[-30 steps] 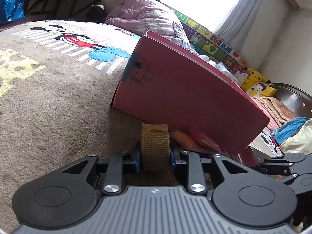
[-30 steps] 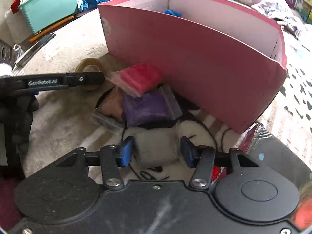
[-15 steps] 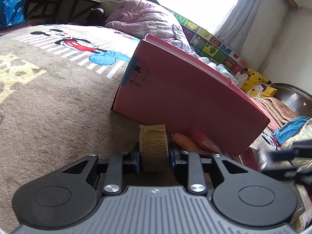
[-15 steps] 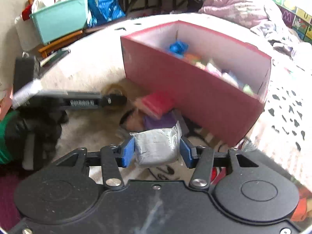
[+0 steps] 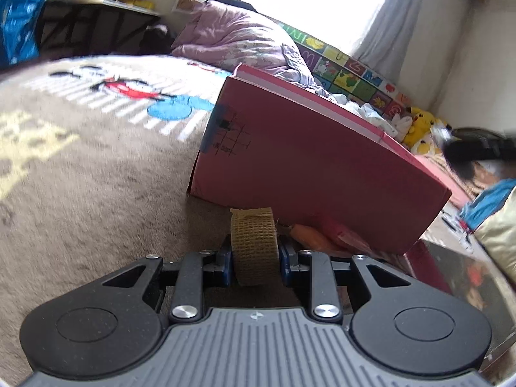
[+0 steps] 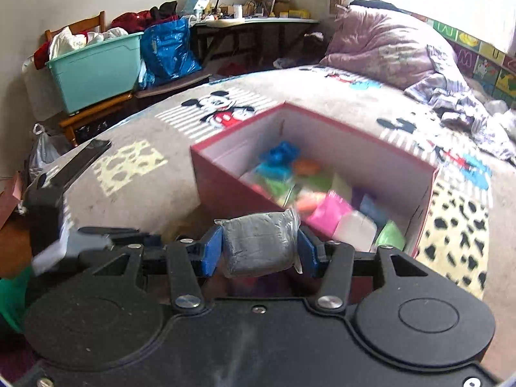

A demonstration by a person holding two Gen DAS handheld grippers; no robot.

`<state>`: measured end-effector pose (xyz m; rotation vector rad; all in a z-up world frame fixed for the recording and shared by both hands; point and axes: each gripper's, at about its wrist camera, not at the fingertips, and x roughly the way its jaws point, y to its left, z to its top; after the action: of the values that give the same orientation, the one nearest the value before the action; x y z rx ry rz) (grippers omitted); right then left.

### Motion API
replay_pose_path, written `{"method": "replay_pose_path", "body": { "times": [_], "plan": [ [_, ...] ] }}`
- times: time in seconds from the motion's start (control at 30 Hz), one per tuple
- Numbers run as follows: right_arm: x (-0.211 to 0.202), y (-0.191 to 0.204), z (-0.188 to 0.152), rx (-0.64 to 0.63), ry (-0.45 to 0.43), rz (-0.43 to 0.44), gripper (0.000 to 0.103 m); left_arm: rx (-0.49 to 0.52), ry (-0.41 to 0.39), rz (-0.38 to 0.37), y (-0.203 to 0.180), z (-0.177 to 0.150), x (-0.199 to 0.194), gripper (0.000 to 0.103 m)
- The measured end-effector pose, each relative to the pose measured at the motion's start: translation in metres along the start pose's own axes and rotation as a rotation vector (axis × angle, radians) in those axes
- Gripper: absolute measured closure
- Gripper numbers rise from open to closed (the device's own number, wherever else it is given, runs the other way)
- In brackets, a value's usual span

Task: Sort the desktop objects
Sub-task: 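Carry the grey clay bag with the right tool into the shoebox and open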

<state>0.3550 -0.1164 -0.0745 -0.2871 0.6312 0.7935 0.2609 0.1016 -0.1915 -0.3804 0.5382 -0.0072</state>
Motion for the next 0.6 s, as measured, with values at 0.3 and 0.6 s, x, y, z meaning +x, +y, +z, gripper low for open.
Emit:
{"method": "replay_pose_path", "body": {
  "times": [0.3, 0.6],
  "plan": [
    [0.035, -0.042, 0.042, 0.063, 0.047, -0.041, 0.053, 0.001, 0.015, 0.005, 0.000, 0.000, 0.004, 0.077],
    [0.078, -0.085, 0.064, 0.133, 0.149, -0.121, 0.053, -0.005, 0.022, -0.001, 0.002, 0.000, 0.007, 0.077]
  ]
}}
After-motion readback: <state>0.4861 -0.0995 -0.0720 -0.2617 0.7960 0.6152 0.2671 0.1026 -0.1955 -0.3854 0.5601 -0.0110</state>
